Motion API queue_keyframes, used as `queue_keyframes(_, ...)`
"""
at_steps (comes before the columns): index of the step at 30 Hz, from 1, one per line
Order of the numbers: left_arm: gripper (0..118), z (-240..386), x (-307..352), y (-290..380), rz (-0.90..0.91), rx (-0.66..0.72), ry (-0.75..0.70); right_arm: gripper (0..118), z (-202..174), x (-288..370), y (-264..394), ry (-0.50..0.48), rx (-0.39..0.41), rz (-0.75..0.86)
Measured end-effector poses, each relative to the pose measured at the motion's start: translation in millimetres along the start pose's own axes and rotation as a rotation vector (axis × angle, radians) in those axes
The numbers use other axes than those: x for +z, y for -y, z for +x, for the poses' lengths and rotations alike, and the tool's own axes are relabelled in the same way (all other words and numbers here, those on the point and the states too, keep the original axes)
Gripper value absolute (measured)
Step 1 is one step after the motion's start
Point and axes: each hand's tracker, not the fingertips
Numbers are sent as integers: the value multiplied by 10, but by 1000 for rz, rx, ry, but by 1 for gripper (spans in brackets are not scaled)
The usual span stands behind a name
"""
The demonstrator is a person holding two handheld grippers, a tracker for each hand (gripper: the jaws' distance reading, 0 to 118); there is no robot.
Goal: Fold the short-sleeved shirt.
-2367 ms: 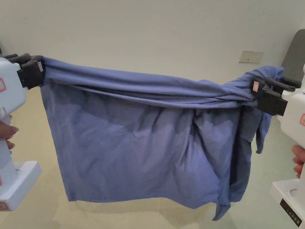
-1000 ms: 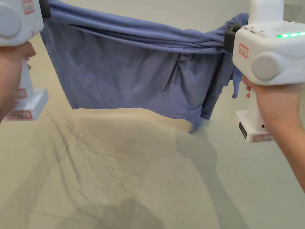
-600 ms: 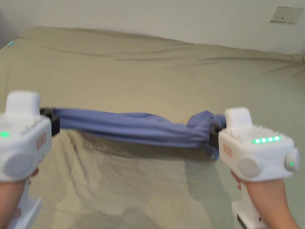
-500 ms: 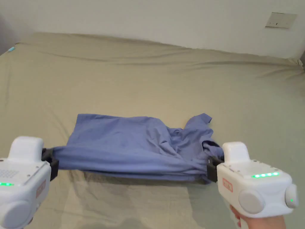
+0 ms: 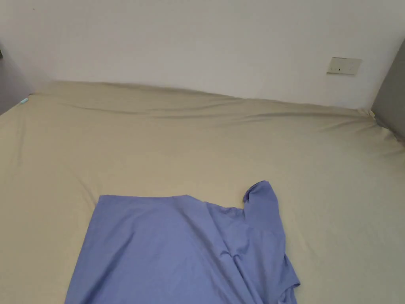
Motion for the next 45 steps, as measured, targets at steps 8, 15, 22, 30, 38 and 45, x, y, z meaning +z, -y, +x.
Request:
queue_keyframes(8,7,-105,107,94,-43,-30,-19,18,-192,235,282,5,-6,-85)
queue_keyframes(15,14,-94,0,165,-126,-71,14,22,-269,334,365,9,-91,-106)
queue_keyframes(22,110,-228,392,-518,178,122,74,110,114,530,-203,135,1,98)
queue_keyframes(30,110,-149,1296,-1769,703,252,82,112,-279,1286,-1367,175,161,576)
queue_keyframes(38,24,236,1888,-2311,944,200,-31,9,-1048,1742,-1740,195,307,854)
queue_keyframes(45,0,541,1843,-2420,962,96,-41,0,-1307,1679,-1788,154,280,882)
